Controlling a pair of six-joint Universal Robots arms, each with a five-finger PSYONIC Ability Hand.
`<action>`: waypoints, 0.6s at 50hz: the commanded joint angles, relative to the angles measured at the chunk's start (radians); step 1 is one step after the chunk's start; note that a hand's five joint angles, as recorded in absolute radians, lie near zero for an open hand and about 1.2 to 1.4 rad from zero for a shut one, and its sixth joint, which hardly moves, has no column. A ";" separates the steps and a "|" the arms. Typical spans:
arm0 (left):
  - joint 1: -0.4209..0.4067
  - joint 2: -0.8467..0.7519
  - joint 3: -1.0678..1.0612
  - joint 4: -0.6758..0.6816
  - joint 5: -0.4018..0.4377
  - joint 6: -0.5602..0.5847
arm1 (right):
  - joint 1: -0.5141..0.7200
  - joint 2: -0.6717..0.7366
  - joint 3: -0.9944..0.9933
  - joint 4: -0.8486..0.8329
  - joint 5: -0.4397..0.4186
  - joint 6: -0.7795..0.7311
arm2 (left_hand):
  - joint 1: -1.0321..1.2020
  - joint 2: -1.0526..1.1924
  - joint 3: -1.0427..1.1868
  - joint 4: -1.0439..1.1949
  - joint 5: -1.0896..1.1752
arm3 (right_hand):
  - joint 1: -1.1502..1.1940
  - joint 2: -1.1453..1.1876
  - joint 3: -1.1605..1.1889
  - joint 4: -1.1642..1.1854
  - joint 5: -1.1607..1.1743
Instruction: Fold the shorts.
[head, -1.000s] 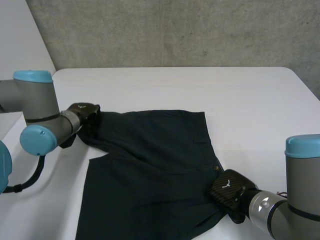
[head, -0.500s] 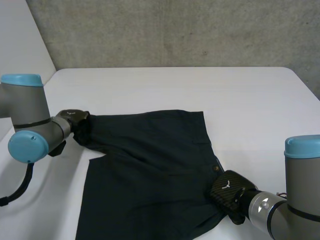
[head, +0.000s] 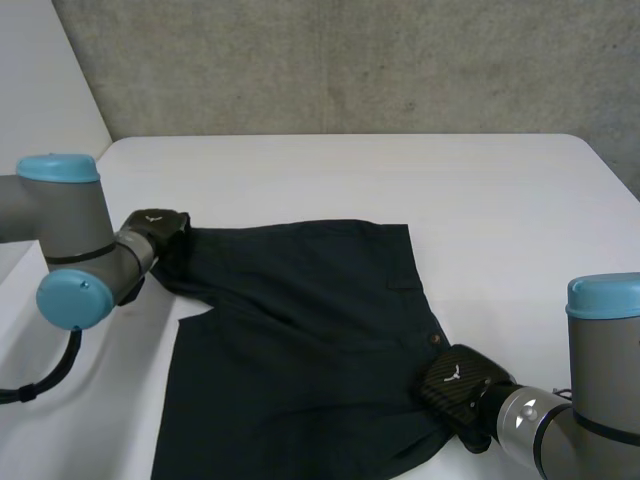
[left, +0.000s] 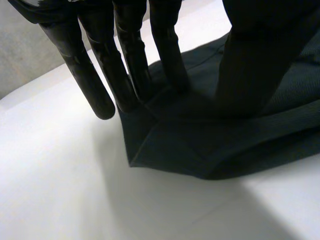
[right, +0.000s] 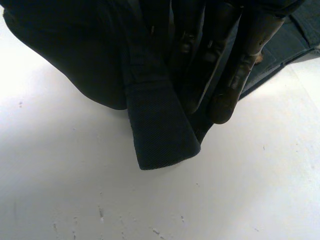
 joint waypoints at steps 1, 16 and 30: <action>-0.016 -0.041 0.065 0.002 0.001 0.005 | 0.000 0.001 0.002 0.000 0.001 -0.001 | 0.653 0.650 0.648 0.653 0.653 | 0.422 0.212 0.211 0.204 0.231; -0.068 -0.110 0.281 -0.012 0.000 0.057 | -0.003 -0.001 0.002 0.000 0.001 -0.001 | 0.659 0.656 0.654 0.659 0.660 | 0.422 0.212 0.211 0.204 0.231; -0.108 0.273 -0.130 -0.032 0.004 -0.067 | -0.009 -0.010 -0.024 -0.057 -0.010 0.096 | -0.532 -0.535 -0.537 -0.533 -0.532 | 0.422 0.212 0.211 0.204 0.231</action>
